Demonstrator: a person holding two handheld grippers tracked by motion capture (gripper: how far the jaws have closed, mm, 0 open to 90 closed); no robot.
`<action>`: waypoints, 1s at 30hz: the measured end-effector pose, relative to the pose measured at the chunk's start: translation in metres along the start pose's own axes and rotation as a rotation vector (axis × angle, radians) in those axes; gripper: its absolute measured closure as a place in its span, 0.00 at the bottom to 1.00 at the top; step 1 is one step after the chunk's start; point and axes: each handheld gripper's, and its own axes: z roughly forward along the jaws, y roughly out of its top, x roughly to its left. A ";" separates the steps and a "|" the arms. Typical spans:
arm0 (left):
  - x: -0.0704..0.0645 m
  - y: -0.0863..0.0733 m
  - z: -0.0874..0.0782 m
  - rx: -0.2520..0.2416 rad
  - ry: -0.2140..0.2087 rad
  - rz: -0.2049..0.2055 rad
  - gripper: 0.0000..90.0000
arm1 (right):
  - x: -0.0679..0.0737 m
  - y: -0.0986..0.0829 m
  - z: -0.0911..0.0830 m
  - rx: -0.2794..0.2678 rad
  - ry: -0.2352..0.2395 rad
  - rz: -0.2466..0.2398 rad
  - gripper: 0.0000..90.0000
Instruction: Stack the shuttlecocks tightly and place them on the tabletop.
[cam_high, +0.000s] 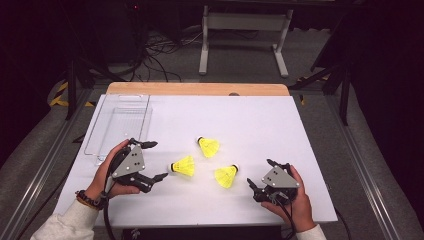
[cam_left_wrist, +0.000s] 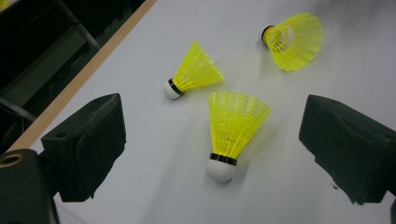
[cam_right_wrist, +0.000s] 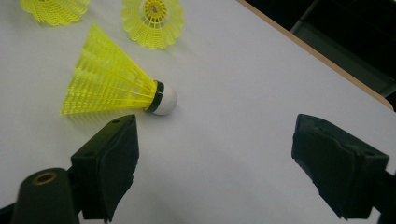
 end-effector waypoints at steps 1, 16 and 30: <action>-0.001 -0.001 -0.002 0.002 0.002 0.003 0.09 | 0.000 0.000 0.000 -0.001 -0.001 0.000 0.18; -0.004 -0.015 -0.018 -0.003 0.034 -0.001 0.09 | 0.002 0.001 0.000 -0.005 0.005 0.001 0.18; -0.009 -0.030 -0.029 -0.024 0.071 -0.020 0.09 | 0.006 0.005 -0.002 -0.025 0.012 0.019 0.16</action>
